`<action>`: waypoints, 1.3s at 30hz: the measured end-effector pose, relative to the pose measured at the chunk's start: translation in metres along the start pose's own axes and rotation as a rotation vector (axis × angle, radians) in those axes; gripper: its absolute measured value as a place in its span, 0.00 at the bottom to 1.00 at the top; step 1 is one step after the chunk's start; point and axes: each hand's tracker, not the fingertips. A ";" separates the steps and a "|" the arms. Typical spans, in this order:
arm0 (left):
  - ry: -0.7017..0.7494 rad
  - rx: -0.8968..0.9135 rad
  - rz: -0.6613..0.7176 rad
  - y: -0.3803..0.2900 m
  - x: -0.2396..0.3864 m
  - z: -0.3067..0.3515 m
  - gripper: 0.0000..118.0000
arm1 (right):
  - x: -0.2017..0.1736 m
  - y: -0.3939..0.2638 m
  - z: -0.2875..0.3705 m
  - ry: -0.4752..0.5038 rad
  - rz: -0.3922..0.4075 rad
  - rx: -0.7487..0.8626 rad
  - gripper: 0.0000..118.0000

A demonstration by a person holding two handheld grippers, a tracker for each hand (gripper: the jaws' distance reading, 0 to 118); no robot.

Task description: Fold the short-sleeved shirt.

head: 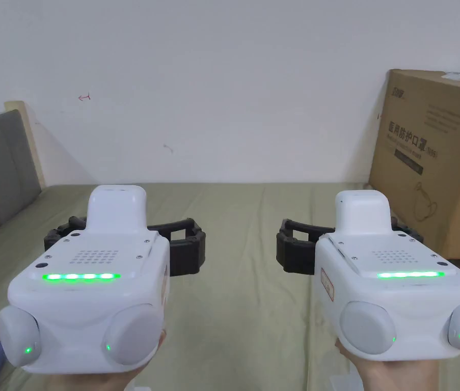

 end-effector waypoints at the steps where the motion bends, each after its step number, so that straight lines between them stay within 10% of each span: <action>1: 0.006 -0.004 0.003 0.000 0.000 -0.001 0.98 | 0.000 0.000 0.000 -0.001 0.000 -0.002 0.95; 39: 0.044 -0.103 -0.010 -0.004 0.003 -0.005 0.98 | 0.001 -0.008 -0.007 -0.022 0.000 -0.055 0.95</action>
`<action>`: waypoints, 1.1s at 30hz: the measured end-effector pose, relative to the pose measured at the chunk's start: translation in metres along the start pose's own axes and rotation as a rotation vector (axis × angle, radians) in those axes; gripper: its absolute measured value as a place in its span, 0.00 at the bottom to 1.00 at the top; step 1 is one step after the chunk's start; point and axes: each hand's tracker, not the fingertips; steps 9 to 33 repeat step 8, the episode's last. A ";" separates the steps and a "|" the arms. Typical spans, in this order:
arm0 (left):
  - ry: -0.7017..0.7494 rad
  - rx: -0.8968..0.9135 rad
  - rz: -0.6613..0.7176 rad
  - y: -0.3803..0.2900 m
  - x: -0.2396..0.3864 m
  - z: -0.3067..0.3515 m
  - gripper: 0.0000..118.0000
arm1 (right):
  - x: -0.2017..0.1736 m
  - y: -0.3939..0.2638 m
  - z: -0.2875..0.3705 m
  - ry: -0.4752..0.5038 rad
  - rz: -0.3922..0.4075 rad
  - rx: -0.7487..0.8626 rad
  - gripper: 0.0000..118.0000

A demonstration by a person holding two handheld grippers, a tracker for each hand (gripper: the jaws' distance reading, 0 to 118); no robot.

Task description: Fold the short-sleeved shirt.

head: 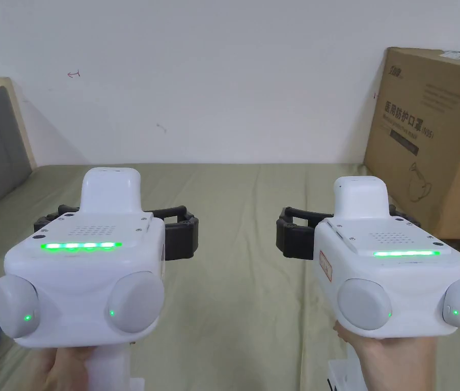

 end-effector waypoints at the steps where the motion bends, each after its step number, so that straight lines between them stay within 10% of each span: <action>1: 0.003 0.003 -0.002 0.000 0.000 0.001 0.98 | 0.000 0.000 0.000 0.000 0.000 -0.001 0.95; 33: -0.039 0.068 -0.008 -0.003 -0.002 0.007 0.98 | 0.000 -0.002 -0.002 0.002 0.009 -0.010 0.95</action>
